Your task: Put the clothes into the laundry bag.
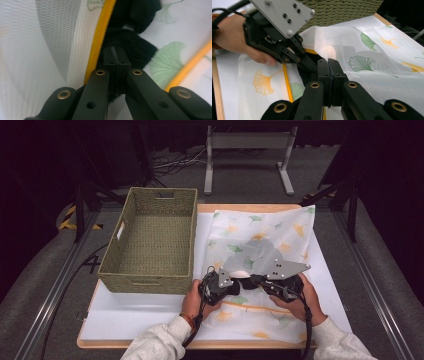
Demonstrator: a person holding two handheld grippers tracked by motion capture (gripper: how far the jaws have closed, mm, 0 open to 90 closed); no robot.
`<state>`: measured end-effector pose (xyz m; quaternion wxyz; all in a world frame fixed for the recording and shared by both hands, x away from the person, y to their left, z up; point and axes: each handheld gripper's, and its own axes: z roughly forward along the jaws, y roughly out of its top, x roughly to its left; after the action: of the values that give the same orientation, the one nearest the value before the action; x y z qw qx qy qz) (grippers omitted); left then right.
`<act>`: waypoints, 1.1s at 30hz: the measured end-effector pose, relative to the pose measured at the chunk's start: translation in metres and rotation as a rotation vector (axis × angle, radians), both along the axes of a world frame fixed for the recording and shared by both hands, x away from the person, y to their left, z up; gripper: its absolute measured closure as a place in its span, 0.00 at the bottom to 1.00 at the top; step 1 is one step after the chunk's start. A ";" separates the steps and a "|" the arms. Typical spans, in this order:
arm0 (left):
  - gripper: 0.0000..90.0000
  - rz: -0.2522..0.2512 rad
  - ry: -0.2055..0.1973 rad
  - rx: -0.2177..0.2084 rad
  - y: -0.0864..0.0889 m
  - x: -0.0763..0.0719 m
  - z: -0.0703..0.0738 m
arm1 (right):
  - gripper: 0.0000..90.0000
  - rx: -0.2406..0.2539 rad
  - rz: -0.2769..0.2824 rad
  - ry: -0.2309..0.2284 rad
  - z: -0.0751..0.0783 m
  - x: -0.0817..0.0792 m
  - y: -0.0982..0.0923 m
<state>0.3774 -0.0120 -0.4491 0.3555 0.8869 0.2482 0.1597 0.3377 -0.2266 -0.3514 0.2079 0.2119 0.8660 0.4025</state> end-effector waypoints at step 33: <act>1.00 -0.004 -0.055 -0.123 -0.036 0.018 0.005 | 1.00 -0.002 -0.024 0.009 -0.002 0.003 -0.001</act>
<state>0.3956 -0.0482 -0.4442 0.4163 0.8591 0.2461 0.1676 0.3403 -0.2279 -0.3534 0.2090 0.2237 0.8648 0.3980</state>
